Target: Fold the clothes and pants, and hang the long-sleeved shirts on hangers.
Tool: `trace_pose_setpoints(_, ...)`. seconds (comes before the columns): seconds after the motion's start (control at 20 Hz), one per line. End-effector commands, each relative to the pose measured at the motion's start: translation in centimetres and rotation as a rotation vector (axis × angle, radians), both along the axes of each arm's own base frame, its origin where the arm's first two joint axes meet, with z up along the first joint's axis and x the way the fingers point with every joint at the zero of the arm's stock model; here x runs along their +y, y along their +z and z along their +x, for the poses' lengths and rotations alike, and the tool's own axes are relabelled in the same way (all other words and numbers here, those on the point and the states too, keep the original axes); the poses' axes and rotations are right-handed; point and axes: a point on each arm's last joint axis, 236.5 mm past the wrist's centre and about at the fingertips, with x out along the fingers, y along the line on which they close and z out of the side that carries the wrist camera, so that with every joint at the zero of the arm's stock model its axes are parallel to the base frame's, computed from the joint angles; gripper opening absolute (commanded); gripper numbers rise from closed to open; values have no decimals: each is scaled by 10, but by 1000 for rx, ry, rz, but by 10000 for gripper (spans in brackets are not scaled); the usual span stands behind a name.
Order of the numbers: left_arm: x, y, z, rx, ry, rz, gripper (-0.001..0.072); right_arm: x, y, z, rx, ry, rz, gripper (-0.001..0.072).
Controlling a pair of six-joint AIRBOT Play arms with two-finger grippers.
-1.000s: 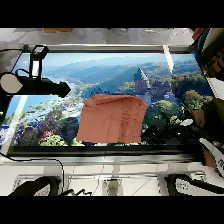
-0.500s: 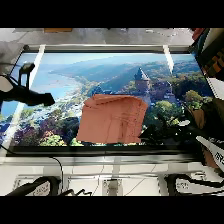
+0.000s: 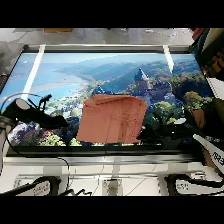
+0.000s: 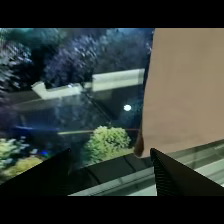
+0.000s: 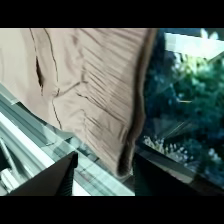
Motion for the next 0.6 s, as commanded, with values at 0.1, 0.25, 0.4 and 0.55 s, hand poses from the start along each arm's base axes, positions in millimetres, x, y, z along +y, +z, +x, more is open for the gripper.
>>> trace_pose_setpoints(0.1,-29,-28,-32,55,20,-122,543,6,6,12,-26,-13,6,260)
trace_pose_setpoints(0.25,-48,-28,-32,40,66,-211,543,5,5,21,-50,-42,-3,20)
trace_pose_setpoints(0.4,-53,-35,-25,2,120,-230,543,4,5,22,-71,-24,-2,21)
trace_pose_setpoints(0.55,-60,-38,-28,4,94,-222,542,4,5,22,-71,-25,-3,21)
